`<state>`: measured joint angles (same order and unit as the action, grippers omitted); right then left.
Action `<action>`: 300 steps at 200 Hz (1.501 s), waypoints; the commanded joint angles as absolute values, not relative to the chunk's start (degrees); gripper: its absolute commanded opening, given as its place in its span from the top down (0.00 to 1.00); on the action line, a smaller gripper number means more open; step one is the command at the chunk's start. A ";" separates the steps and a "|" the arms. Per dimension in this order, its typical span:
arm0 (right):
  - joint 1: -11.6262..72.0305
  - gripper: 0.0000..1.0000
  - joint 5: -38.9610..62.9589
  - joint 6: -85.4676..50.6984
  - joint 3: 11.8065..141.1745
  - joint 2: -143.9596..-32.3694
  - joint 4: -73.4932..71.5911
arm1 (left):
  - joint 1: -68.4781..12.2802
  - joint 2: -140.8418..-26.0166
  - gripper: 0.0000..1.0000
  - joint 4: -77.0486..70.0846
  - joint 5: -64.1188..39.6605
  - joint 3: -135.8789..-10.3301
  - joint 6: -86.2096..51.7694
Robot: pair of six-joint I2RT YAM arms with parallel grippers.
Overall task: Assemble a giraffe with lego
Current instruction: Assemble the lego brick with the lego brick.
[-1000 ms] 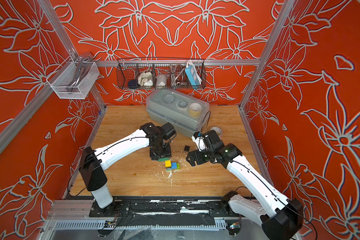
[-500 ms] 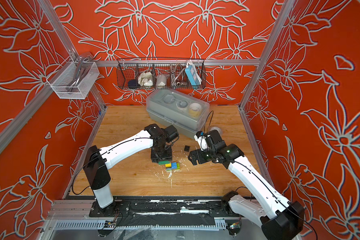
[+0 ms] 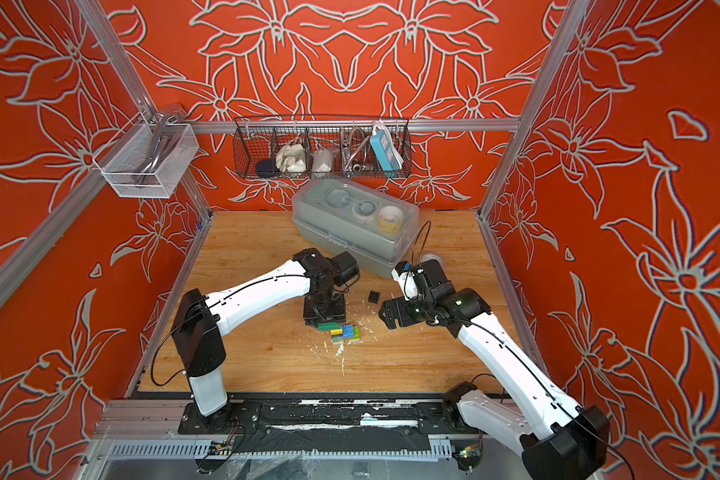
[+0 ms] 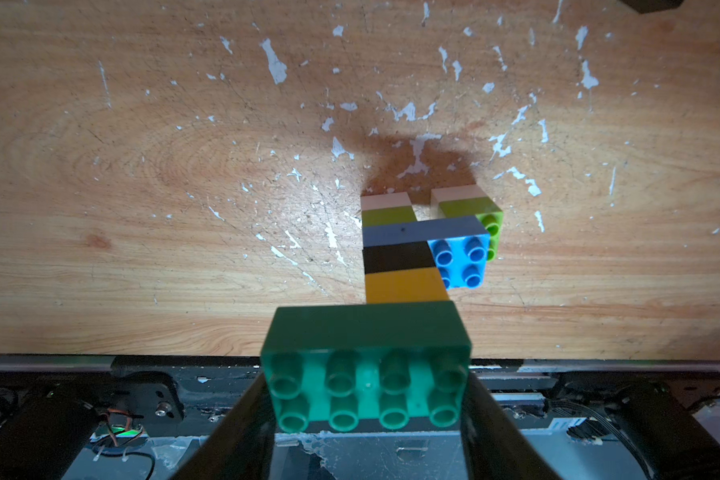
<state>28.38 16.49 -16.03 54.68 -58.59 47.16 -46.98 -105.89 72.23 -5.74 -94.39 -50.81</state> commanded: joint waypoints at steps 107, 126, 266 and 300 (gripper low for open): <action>27.33 0.03 15.99 -16.29 53.43 -57.66 47.47 | -47.81 -106.44 0.49 74.09 -5.75 -95.45 -51.15; 27.25 0.04 16.08 -16.26 53.26 -57.61 47.46 | -47.85 -106.66 0.49 74.01 -6.05 -95.37 -51.33; 26.37 0.04 16.11 -16.26 52.91 -57.09 47.15 | -47.99 -110.08 0.49 75.94 -3.86 -94.21 -48.43; 26.26 0.04 16.26 -16.22 52.57 -56.92 46.95 | -47.90 -111.70 0.49 76.12 -3.60 -95.75 -48.08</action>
